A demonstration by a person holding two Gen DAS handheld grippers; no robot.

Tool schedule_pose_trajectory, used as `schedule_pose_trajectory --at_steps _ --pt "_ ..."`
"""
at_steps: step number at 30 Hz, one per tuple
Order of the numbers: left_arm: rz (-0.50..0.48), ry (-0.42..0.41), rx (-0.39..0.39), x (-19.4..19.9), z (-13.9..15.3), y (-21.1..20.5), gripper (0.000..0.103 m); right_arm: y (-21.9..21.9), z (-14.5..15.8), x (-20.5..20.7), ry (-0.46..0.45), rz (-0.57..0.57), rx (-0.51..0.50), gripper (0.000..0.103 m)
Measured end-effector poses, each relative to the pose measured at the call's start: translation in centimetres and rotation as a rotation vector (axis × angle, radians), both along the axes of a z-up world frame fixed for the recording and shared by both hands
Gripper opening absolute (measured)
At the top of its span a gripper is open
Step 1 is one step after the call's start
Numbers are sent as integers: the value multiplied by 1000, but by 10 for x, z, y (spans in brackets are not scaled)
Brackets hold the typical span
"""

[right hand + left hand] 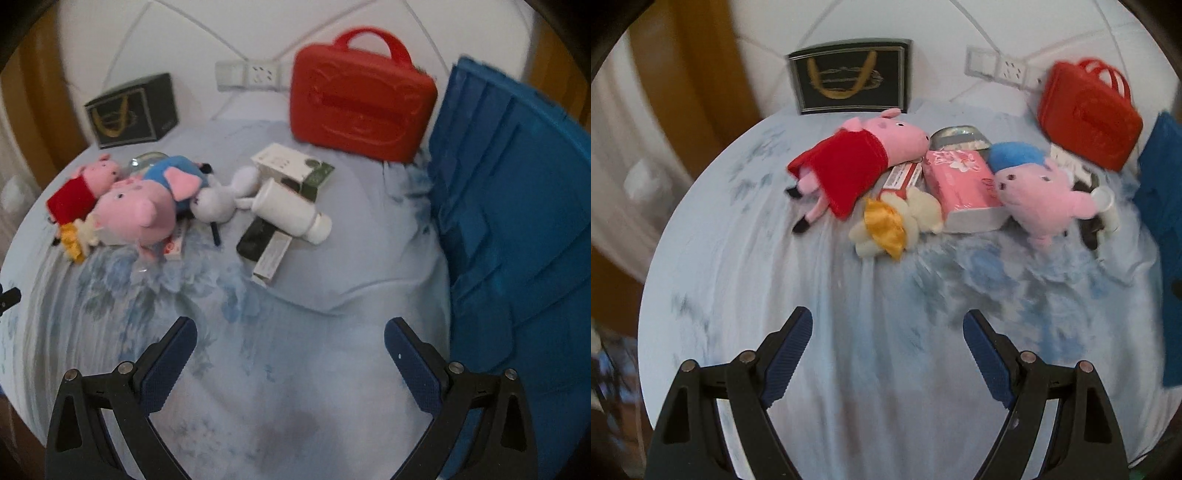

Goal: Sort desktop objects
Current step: 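Grasp the cream teddy with the left gripper while the right grasps a white medicine box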

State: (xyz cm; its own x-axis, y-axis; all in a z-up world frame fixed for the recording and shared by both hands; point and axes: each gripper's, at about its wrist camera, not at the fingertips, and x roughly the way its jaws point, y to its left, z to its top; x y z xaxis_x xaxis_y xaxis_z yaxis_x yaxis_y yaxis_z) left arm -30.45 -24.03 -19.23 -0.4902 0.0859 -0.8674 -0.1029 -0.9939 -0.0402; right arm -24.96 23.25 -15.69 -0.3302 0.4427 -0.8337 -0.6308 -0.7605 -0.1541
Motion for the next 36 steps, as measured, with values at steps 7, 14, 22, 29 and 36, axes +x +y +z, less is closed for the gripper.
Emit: schedule_pose_trajectory --at_steps 7,14,22,29,36 --pt "-176 -73 -44 -90 -41 3 84 11 -39 -36 -83 -143 -82 103" --pt "-294 -129 -58 -136 -79 20 84 32 -66 -71 -136 -210 -128 103" --pt "-299 -201 -11 -164 -109 35 86 70 -98 -99 -175 -240 -157 83" --pt "-228 -205 -7 -172 -112 43 103 97 -121 -111 -157 -224 -226 75" --pt "-231 -182 -2 -169 -110 41 103 99 -131 -115 -148 -180 -218 103"
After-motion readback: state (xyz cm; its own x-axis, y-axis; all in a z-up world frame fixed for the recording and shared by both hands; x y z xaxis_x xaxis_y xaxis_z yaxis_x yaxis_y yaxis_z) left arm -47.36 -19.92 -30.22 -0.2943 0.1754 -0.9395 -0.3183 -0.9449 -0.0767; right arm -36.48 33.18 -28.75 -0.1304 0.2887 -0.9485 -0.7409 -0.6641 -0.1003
